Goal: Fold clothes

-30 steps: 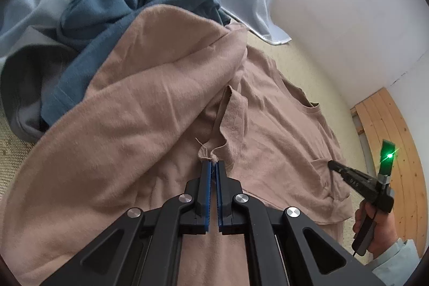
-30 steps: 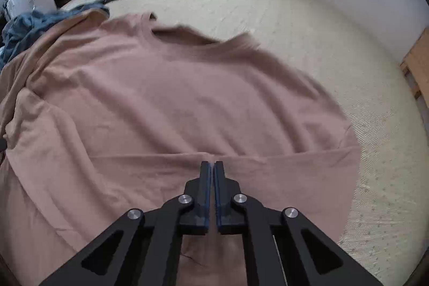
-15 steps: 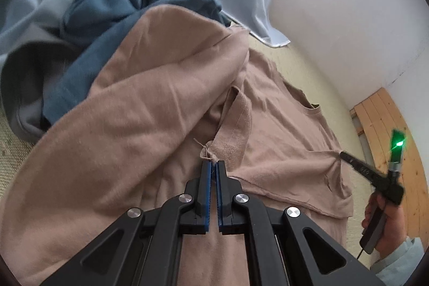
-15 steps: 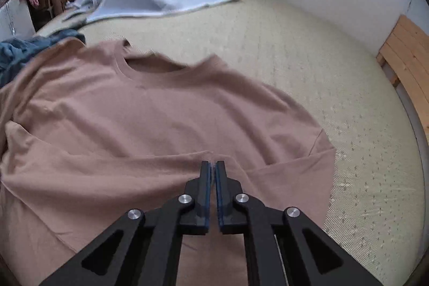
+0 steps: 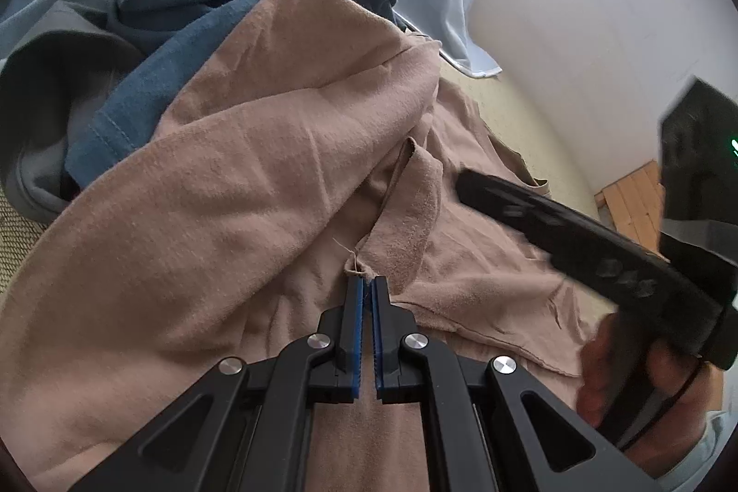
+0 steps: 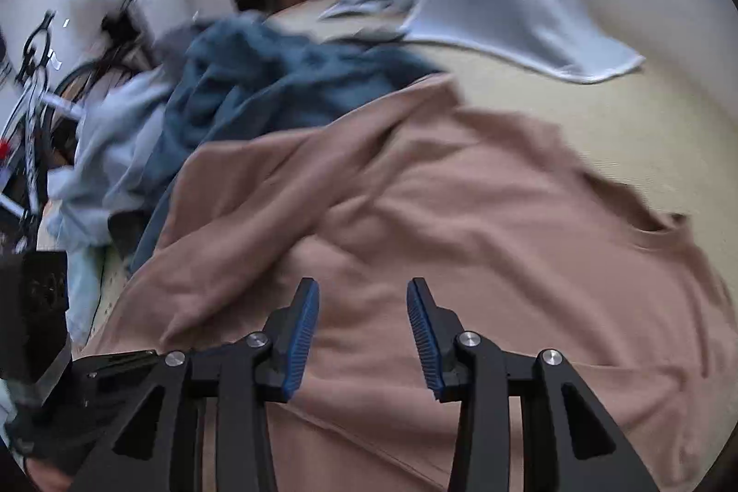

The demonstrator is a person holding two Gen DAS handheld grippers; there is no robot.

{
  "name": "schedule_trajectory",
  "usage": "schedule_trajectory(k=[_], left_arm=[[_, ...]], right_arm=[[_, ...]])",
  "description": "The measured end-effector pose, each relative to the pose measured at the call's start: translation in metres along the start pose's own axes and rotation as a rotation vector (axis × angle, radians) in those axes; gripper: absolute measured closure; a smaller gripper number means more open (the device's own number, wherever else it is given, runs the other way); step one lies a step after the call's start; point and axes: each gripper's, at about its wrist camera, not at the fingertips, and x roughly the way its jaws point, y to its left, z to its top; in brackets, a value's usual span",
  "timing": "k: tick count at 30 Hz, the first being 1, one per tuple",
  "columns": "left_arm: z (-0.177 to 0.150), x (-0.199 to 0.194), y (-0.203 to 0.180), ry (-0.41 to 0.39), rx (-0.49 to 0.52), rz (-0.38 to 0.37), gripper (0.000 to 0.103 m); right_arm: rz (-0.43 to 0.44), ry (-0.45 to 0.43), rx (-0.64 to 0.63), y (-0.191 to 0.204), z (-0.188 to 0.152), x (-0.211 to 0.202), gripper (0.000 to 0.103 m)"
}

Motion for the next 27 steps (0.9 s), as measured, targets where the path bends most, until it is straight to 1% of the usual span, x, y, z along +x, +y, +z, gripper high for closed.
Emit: schedule_trajectory(k=[1,4,5,6,7,10,12,15,17,19,21,23,25,27], left_arm=[[0.000,0.000,0.001,0.002,-0.003,-0.003,0.101],[0.001,0.000,0.002,0.005,-0.009,-0.010,0.101],[0.002,0.000,0.002,0.005,-0.009,-0.012,0.101],[0.002,0.000,0.002,0.006,-0.010,-0.014,0.101],[0.002,0.000,0.002,0.005,-0.010,-0.017,0.101],[0.006,-0.003,0.000,-0.014,-0.001,-0.029,0.101],[0.010,-0.008,-0.001,-0.037,0.002,-0.039,0.101],[0.016,-0.010,0.001,-0.056,-0.004,-0.036,0.101],[0.016,-0.005,0.006,-0.039,-0.021,-0.026,0.101],[0.014,0.002,0.009,-0.020,-0.025,-0.014,0.101],[0.012,0.007,0.011,-0.004,-0.029,-0.013,0.101],[0.013,0.011,0.015,0.008,-0.052,-0.044,0.101],[0.015,0.012,0.016,0.006,-0.068,-0.090,0.100],[0.018,0.014,0.010,0.008,-0.040,-0.113,0.097]], right_arm=[[0.019,0.018,-0.020,0.011,0.002,0.011,0.060],[0.017,0.045,-0.035,0.021,0.006,0.026,0.062],[0.006,0.048,-0.041,0.023,0.007,0.029,0.068],[-0.005,0.051,-0.047,0.025,0.008,0.033,0.092],[-0.008,0.046,-0.054,0.026,0.008,0.032,0.100],[-0.018,0.033,-0.073,0.028,0.008,0.028,0.101],[-0.026,0.005,-0.067,0.025,0.011,0.018,0.101],[-0.055,-0.065,-0.029,0.020,0.022,0.004,0.101],[-0.090,-0.085,0.016,0.012,0.030,0.005,0.101],[-0.085,-0.061,0.051,0.007,0.033,0.014,0.100],[-0.078,-0.021,0.052,0.007,0.033,0.027,0.099],[-0.092,-0.003,0.036,0.012,0.032,0.035,0.098],[-0.105,0.006,0.029,0.015,0.031,0.038,0.098],[-0.116,0.005,0.034,0.015,0.029,0.036,0.096]])
